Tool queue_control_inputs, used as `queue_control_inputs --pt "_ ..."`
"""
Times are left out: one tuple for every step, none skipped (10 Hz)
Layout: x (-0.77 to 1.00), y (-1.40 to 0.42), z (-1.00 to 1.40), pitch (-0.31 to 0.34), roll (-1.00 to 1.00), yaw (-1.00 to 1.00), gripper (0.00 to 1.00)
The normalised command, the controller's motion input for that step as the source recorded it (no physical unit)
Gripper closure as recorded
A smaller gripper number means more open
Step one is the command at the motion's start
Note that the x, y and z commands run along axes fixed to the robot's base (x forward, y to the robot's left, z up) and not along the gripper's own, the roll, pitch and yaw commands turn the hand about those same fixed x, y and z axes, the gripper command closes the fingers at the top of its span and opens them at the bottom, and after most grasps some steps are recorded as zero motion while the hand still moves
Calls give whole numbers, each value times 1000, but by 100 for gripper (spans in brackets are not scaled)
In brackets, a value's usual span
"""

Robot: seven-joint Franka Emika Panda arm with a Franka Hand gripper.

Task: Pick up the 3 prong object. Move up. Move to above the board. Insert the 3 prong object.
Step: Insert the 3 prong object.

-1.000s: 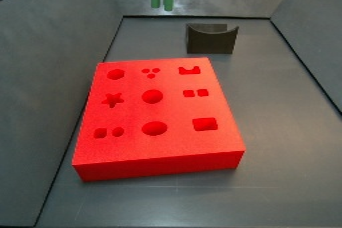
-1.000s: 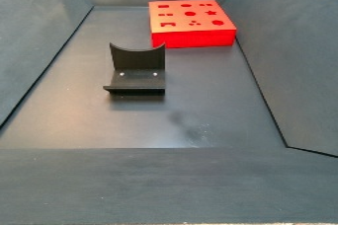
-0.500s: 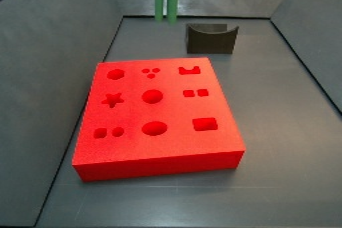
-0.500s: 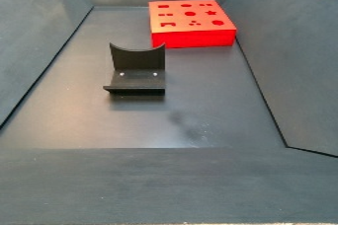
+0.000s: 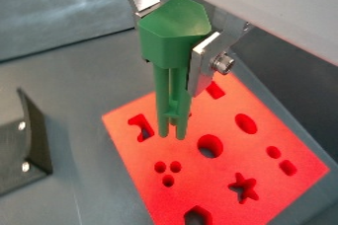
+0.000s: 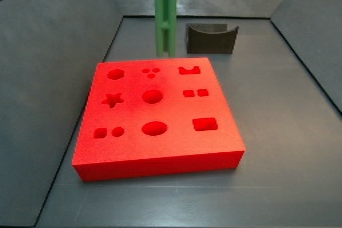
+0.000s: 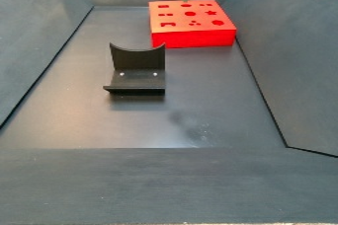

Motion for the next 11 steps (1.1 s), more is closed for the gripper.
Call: queue_control_inputs --pt "-66 0 -283 -139 -9 54 100" --pt "-140 197 -326 -129 0 109 100" --pt "-143 503 -489 -146 -96 711 100" --pt "-20 357 -237 -61 -79 754 100" --pt "-14 31 0 -29 -94 11 100" --pt "-120 49 100 -6 -84 -91 100" --pt "-243 0 189 -14 -57 -300 100" --pt "-271 0 111 -44 -63 -520 100" --pt "34 31 0 0 0 -51 100" --pt "0 0 0 -19 -6 -117 100" --pt "66 0 -86 -63 -13 -971 100"
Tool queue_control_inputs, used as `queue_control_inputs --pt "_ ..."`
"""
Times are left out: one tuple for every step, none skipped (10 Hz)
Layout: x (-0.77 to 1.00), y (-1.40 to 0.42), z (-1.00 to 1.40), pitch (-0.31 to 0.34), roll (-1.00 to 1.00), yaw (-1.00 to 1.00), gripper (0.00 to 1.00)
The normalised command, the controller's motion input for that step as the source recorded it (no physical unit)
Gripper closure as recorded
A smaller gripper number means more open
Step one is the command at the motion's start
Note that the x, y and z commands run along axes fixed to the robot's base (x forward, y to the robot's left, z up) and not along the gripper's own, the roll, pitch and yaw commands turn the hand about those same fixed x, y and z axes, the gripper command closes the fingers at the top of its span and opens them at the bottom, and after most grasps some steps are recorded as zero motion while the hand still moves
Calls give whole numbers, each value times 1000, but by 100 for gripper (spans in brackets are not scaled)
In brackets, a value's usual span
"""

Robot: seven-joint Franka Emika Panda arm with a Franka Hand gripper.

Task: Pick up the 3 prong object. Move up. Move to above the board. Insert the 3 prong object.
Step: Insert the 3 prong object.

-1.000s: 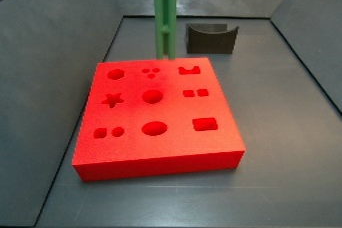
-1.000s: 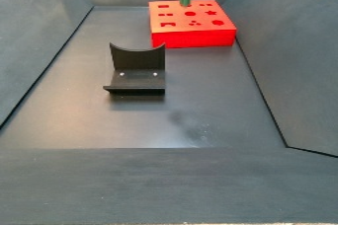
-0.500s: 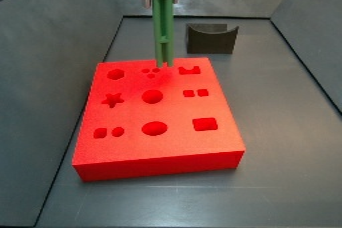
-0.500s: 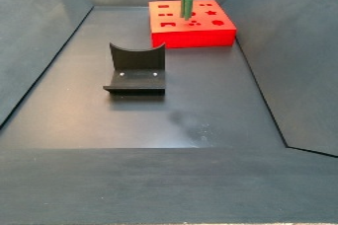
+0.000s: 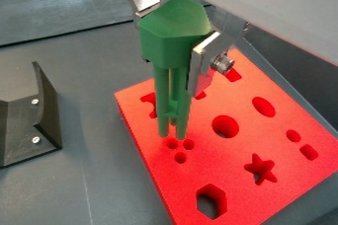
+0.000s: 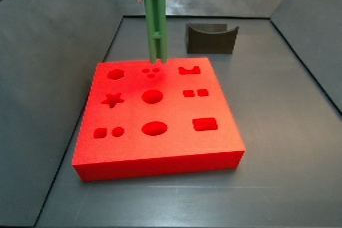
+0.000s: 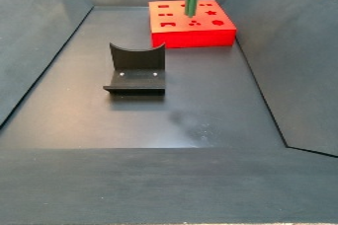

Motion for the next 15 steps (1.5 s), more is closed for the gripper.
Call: queue_control_inputs --pt "0 0 -109 -47 0 -1000 100" --pt "0 0 -14 -24 0 -894 100" --pt "-77 0 0 0 0 -526 100" --pt "23 0 0 0 0 0 100" --pt "20 0 -111 0 -1 0 100" --pt "0 -49 -157 -73 0 -946 100" --pt "0 0 -126 -41 0 -1000 100" --pt "-74 0 0 -30 0 -480 100" --pt "0 0 -23 -1 0 0 100" --pt "-149 0 -151 -43 1 -54 100" --pt "-249 0 -294 -90 24 -214 100" --pt "-194 0 -171 -61 13 -246 100" --pt "-77 0 -20 -24 0 -154 100" --pt "0 -57 0 -19 11 -394 100" --pt "126 -51 -14 0 0 -837 100"
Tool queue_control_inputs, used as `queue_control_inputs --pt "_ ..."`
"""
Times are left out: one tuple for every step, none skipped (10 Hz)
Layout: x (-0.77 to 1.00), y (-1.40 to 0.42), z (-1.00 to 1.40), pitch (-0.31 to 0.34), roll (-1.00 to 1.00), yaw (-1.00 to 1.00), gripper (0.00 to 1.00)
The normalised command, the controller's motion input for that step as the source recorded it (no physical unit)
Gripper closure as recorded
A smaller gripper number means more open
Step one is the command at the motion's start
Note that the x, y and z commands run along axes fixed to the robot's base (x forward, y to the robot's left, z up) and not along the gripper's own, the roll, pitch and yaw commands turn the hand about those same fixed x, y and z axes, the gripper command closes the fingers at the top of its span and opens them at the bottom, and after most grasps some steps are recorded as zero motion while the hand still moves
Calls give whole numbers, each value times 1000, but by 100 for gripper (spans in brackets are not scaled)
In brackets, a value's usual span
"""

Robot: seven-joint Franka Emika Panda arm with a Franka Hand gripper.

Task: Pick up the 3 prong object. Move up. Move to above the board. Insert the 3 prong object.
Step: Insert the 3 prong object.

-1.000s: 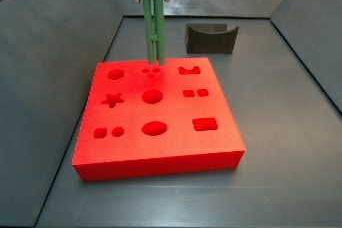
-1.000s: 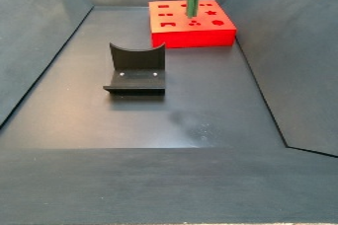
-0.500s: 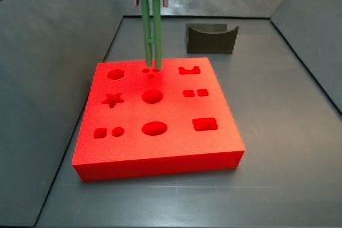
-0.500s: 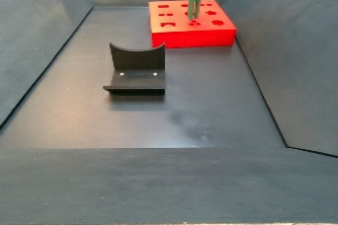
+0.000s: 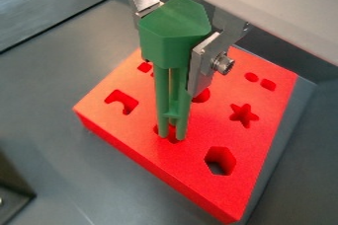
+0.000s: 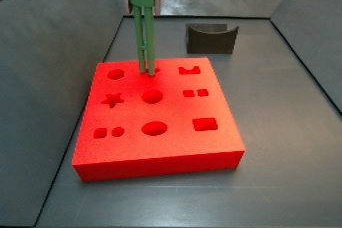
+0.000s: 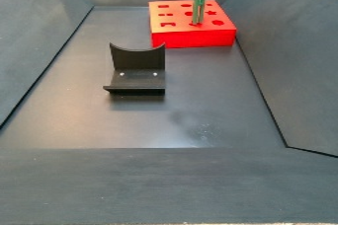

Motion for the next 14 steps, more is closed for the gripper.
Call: queue_control_inputs --pt "231 0 0 0 0 -220 100" --pt "17 0 0 0 0 -49 100" --pt "94 0 -34 0 0 -34 100" --pt "297 -14 -86 -3 0 -271 100" --pt "143 0 -29 0 0 -194 100" --pt "131 0 -26 0 0 -140 100" --pt "254 0 -86 -3 0 -589 100" --pt "0 0 -9 0 0 -289 100" --pt "-83 0 0 0 0 -114 100" --pt "-111 17 0 0 0 -134 100" --pt "-220 66 0 0 0 -140 100" --pt "-234 103 0 0 0 -126 100" --pt "-149 111 0 0 -3 -83 100" --pt "-60 49 -9 0 0 -103 100"
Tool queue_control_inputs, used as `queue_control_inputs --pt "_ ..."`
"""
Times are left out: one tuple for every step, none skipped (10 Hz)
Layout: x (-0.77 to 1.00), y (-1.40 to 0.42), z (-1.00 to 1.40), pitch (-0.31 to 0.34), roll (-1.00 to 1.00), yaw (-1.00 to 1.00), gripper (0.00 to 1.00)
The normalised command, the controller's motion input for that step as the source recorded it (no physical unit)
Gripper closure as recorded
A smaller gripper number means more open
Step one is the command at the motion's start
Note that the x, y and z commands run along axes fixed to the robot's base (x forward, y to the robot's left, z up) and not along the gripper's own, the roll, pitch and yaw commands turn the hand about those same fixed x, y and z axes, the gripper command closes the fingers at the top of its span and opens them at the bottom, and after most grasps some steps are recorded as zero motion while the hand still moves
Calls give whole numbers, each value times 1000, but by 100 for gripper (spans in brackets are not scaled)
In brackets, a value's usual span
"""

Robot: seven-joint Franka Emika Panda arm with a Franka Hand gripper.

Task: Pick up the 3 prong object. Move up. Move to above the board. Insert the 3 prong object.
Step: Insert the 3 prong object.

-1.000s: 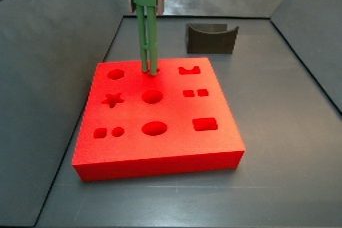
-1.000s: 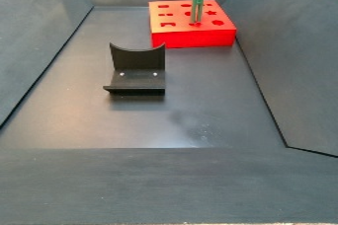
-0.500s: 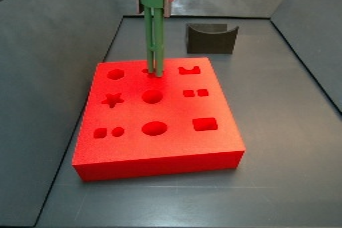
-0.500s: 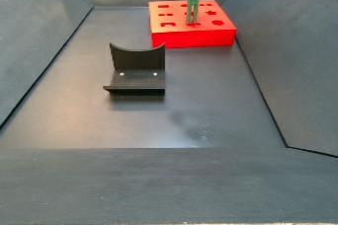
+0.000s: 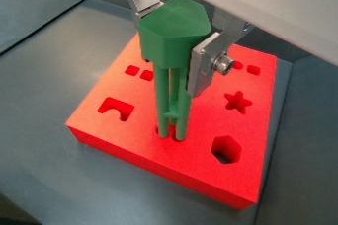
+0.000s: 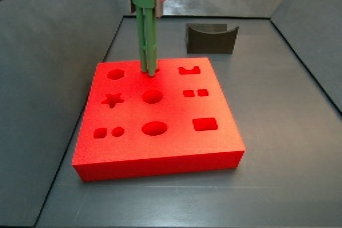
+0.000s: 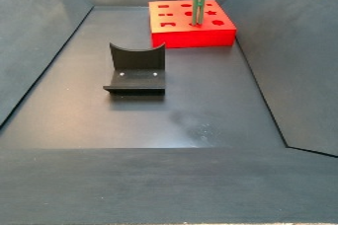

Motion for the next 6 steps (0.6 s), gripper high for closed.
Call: queue_control_inputs --pt "0 0 -63 -19 0 -214 100" --pt "66 -66 -83 -23 0 -351 100" --pt "9 0 -9 0 0 -197 100" --pt "0 0 0 0 0 -40 100" --pt "0 0 -3 0 0 -29 100" --pt "0 0 -17 0 0 -54 100"
